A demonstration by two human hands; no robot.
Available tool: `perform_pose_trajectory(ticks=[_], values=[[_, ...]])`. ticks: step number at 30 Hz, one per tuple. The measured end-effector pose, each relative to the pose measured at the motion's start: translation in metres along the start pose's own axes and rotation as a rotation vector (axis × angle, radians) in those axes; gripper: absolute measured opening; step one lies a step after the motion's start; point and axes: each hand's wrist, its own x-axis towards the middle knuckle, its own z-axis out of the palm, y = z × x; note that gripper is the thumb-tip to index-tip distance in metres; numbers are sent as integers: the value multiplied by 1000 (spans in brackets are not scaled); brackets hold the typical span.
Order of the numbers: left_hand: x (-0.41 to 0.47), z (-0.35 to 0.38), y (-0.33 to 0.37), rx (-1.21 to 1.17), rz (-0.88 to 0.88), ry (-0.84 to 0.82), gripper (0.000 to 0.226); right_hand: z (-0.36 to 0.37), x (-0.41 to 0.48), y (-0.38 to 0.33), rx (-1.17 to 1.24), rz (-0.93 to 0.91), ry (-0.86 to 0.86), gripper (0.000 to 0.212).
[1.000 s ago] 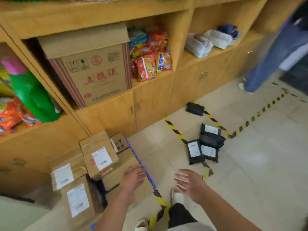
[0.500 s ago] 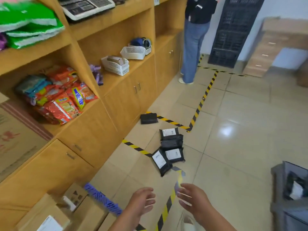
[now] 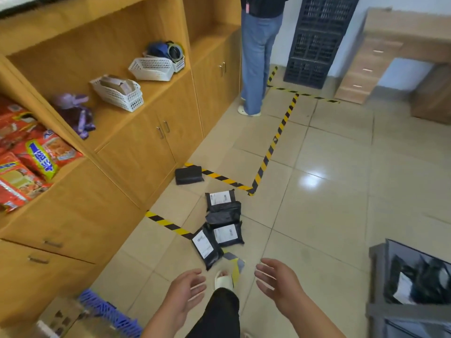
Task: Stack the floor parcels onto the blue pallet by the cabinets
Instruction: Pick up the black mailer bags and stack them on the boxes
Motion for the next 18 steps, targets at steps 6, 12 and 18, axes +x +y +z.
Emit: perform_pose_trajectory(ticks=[6,12,18], values=[[72,42,68,-42,-49,4,23,24,38,-82,-101,-32,53,23],[126,96,151,-67,-78,-91,22,62,64,-170,-152,-87,38,22],[158,113,193,-79,-87,-72,17,87,102,-203,-191,6,-2,23]])
